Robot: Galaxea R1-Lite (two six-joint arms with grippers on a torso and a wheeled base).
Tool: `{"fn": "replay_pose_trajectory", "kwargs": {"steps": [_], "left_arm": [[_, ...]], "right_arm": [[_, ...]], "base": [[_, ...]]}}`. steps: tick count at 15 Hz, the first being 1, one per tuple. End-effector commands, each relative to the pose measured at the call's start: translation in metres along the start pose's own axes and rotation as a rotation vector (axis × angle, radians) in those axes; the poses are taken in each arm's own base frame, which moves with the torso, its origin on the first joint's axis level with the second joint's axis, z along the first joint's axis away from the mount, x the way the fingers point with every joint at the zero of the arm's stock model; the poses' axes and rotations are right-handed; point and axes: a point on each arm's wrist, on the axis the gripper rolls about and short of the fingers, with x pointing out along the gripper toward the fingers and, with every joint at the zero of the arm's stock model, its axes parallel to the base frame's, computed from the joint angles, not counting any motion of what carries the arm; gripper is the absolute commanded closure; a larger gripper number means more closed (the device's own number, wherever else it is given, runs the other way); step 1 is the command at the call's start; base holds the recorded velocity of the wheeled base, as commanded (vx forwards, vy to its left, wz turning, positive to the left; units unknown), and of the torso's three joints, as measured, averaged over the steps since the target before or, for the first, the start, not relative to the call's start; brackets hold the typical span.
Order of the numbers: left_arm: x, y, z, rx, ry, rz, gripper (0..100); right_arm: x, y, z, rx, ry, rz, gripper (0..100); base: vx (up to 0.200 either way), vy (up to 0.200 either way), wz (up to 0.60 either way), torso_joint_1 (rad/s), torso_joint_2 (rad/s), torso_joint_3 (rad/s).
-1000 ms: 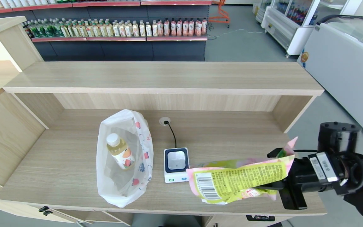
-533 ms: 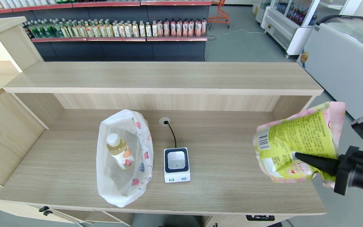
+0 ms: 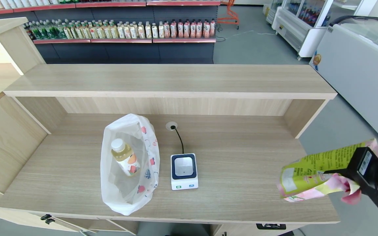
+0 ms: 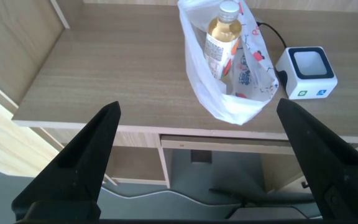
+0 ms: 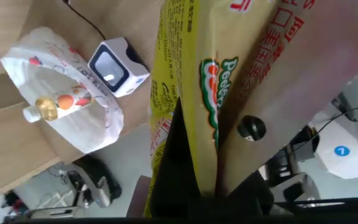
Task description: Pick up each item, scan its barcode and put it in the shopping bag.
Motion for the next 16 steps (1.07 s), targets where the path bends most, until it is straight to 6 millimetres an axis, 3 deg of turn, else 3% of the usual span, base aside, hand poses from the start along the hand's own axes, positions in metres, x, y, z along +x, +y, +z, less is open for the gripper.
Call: {"fn": "replay_pose_trajectory", "kwargs": {"steps": [1,4,10,16], "left_arm": [[0.000,0.000,0.000,0.000,0.000,0.000,0],[0.000,0.000,0.000,0.000,0.000,0.000,0],[0.000,0.000,0.000,0.006,0.000,-0.001,0],[0.000,0.000,0.000,0.001,0.000,-0.001,0]], "right_arm": [[0.006,0.034,-0.002,0.066,0.066,-0.025,100],[0.013,0.036,-0.004,0.057,0.075,-0.050,100],[-0.011,0.030,-0.004,-0.013,0.071,0.021,100],[-0.016,0.027,-0.010,-0.032,0.094,0.033,100]], "base": [[0.000,0.000,0.00,0.000,0.00,0.000],[0.000,0.000,0.00,0.000,0.00,0.000],[0.000,0.000,0.00,0.000,0.00,0.000],[0.000,0.000,0.00,0.000,0.00,0.000]]}}
